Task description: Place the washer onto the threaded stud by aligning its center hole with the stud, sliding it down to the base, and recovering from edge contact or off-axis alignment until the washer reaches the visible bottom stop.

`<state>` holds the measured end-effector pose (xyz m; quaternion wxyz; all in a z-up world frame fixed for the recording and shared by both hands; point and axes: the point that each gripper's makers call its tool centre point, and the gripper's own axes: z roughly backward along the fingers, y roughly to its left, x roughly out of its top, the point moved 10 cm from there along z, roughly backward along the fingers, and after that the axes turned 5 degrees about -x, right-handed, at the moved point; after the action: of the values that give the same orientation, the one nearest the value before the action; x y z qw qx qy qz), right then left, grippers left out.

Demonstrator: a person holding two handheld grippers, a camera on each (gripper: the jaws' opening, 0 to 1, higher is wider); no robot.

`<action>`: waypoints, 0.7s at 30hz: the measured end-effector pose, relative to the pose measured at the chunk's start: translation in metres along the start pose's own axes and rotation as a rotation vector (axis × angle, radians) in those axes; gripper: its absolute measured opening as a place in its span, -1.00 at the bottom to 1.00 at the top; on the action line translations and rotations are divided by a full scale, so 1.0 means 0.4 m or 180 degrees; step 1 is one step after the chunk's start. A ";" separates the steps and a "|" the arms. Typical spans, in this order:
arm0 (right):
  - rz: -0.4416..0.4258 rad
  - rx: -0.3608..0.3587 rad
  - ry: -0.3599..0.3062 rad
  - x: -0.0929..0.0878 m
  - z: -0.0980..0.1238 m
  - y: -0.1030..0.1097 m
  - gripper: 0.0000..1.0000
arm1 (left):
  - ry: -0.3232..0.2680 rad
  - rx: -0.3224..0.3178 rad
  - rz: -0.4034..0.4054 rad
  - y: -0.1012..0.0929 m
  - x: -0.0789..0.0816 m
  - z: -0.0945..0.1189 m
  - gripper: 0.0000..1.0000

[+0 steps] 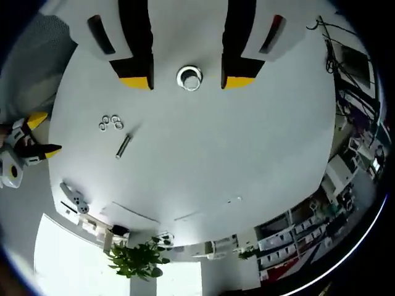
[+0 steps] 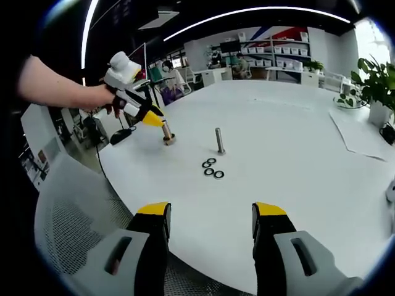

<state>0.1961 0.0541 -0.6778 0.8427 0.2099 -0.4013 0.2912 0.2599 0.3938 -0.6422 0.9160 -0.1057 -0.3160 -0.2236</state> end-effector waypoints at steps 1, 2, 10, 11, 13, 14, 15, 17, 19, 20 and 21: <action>0.0006 0.0004 0.0001 0.000 0.000 0.000 0.11 | -0.0030 0.0009 0.0004 -0.007 -0.004 0.006 -0.16; 0.0013 0.0008 0.0006 0.000 0.000 0.001 0.11 | -0.0063 0.0022 0.0010 -0.011 -0.007 0.010 -0.16; 0.0012 0.0004 0.0002 0.000 0.000 0.001 0.11 | -0.0260 0.0062 0.0138 -0.044 -0.049 0.044 -0.15; 0.0010 0.0003 0.0000 0.000 0.000 0.001 0.11 | -0.0289 0.0064 0.0164 -0.046 -0.052 0.047 -0.15; 0.0004 -0.0001 0.0001 0.000 0.000 0.001 0.11 | -0.0330 0.0051 0.0249 -0.051 -0.060 0.050 -0.14; 0.0001 0.0000 0.0000 0.000 0.000 0.001 0.11 | -0.0343 0.0050 0.0284 -0.055 -0.065 0.053 -0.14; 0.0003 -0.0001 0.0001 0.001 0.000 0.001 0.11 | -0.0359 0.0060 0.0291 -0.058 -0.069 0.057 -0.14; 0.0003 0.0000 0.0006 0.000 0.000 0.001 0.11 | -0.0435 0.0074 0.0318 -0.066 -0.077 0.067 -0.14; 0.0001 -0.0001 0.0004 0.000 0.000 0.001 0.11 | -0.0465 0.0070 0.0320 -0.075 -0.088 0.075 -0.14; 0.0000 -0.0003 0.0005 0.000 0.000 0.001 0.11 | -0.0484 0.0075 0.0322 -0.079 -0.093 0.078 -0.14; 0.0002 -0.0004 0.0006 0.000 0.000 0.001 0.11 | -0.0506 0.0069 0.0337 -0.084 -0.102 0.082 -0.13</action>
<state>0.1959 0.0542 -0.6779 0.8431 0.2090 -0.4008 0.2914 0.1981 0.3892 -0.6404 0.8996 -0.1297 -0.3841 -0.1623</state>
